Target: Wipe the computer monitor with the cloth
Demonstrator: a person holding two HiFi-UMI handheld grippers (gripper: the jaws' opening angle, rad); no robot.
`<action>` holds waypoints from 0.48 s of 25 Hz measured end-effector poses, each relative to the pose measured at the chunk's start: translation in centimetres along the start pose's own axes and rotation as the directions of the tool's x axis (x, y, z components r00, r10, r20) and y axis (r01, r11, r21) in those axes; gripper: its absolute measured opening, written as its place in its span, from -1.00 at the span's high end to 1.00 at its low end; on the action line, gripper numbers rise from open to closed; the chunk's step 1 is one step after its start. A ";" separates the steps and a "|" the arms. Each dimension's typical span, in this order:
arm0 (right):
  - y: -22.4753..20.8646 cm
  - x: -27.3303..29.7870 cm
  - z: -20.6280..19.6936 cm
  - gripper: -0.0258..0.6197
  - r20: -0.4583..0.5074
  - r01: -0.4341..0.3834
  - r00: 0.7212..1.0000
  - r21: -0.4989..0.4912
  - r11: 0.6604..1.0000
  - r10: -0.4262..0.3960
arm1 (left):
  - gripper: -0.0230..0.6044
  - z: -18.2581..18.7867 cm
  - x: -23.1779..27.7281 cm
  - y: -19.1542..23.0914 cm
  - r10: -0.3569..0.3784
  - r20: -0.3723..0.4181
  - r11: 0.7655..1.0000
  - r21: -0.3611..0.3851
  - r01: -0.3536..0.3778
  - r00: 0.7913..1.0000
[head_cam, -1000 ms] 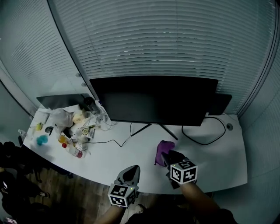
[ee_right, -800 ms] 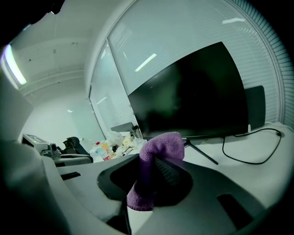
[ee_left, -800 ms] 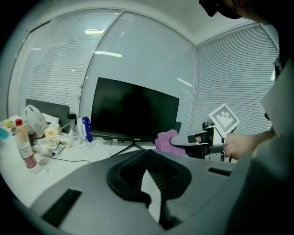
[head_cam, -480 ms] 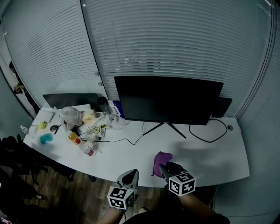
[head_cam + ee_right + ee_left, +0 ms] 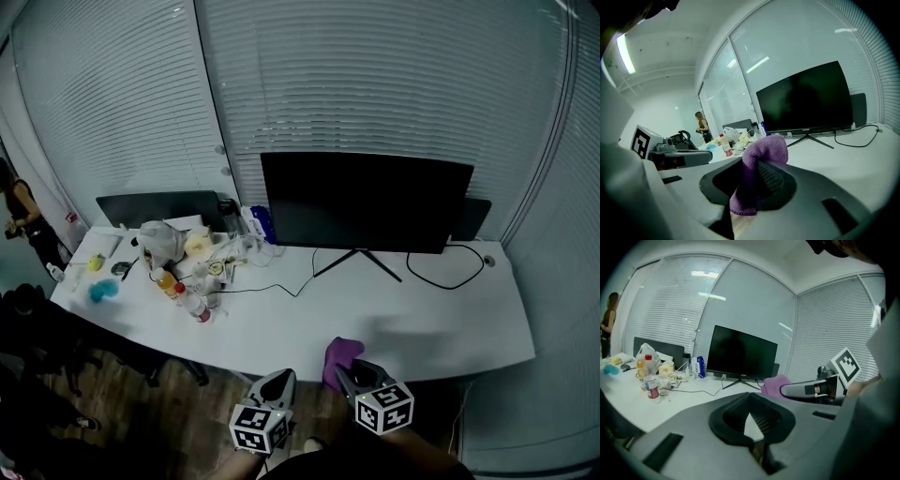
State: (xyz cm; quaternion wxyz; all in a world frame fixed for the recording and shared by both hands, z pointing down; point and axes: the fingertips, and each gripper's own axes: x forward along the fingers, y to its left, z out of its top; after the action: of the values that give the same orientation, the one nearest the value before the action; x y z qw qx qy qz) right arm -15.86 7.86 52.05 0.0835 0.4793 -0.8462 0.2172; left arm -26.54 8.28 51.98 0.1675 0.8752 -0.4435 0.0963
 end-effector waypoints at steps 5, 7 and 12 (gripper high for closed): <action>1.3 -1.8 -1.5 0.63 -0.010 0.003 1.000 -0.015 1.000 -0.003 | 0.91 -1.1 -1.3 -1.2 -0.003 0.003 1.000 -0.023 0.003 1.000; 1.5 -2.3 -2.0 0.63 -0.012 0.004 1.000 -0.015 1.000 -0.004 | 0.91 -1.4 -1.6 -1.6 -0.007 0.005 1.000 -0.021 0.007 1.000; 1.8 -3.3 -2.0 0.63 -0.004 0.007 1.000 -0.022 1.000 -0.008 | 0.91 -1.3 -2.3 -2.4 -0.007 0.019 1.000 -0.023 0.008 1.000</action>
State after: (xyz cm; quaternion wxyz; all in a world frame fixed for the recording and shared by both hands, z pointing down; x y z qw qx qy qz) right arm -15.76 12.07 52.18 0.0911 0.4811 -0.8466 0.2085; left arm -26.00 11.80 51.93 0.1738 0.8757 -0.4429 0.0823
